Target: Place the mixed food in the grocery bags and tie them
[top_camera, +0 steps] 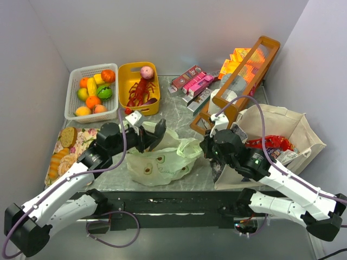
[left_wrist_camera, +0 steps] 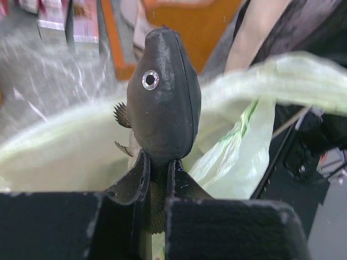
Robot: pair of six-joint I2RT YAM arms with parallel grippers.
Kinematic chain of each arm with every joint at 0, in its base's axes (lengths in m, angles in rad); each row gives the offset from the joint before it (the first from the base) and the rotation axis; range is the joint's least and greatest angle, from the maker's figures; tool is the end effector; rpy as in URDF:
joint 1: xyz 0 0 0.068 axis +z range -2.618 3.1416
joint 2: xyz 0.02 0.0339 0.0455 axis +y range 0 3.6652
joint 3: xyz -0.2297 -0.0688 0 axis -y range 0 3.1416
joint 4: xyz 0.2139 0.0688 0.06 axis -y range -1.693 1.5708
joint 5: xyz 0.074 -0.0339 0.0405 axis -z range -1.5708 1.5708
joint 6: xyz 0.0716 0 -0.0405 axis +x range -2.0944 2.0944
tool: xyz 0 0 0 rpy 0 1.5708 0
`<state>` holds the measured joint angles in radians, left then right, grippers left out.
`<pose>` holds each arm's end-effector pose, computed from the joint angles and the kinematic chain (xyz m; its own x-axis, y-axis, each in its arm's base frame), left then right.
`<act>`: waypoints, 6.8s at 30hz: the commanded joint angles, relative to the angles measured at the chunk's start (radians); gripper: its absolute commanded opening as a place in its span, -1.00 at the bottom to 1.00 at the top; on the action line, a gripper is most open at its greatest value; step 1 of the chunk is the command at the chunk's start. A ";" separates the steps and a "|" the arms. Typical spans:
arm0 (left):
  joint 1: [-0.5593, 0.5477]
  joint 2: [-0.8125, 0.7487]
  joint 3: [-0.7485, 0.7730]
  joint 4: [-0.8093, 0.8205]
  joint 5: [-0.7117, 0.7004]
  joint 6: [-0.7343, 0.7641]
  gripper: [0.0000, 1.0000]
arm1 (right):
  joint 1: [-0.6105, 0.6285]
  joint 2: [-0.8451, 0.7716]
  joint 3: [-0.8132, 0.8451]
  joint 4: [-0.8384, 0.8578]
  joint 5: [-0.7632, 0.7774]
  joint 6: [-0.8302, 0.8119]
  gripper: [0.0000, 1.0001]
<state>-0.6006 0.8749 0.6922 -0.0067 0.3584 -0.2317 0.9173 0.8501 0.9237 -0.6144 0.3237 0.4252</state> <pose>0.1776 -0.1521 0.2834 -0.3380 -0.0291 -0.9407 0.7560 0.5869 -0.2898 0.1390 0.1441 0.2886 -0.5272 -0.0453 -0.8485 -0.4056 0.8909 0.2045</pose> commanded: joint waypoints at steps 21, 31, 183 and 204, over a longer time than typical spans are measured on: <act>-0.133 0.093 0.115 -0.303 -0.162 -0.044 0.00 | -0.083 0.030 0.076 0.076 0.031 -0.017 -1.00; -0.133 0.056 0.285 -0.305 -0.164 -0.020 0.86 | -0.083 -0.006 0.049 0.087 0.023 -0.022 -1.00; -0.139 -0.184 0.365 -1.026 -0.487 -0.457 0.99 | -0.084 -0.017 0.115 0.050 -0.005 -0.115 -1.00; -0.139 -0.218 0.297 -1.001 -0.365 -0.474 0.92 | -0.084 0.009 0.092 0.070 -0.035 -0.103 -1.00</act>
<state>-0.7364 0.6430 1.0401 -1.0050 -0.1135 -0.6933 0.8387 0.8654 0.9943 -0.5781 0.2867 0.3271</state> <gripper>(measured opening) 0.973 0.008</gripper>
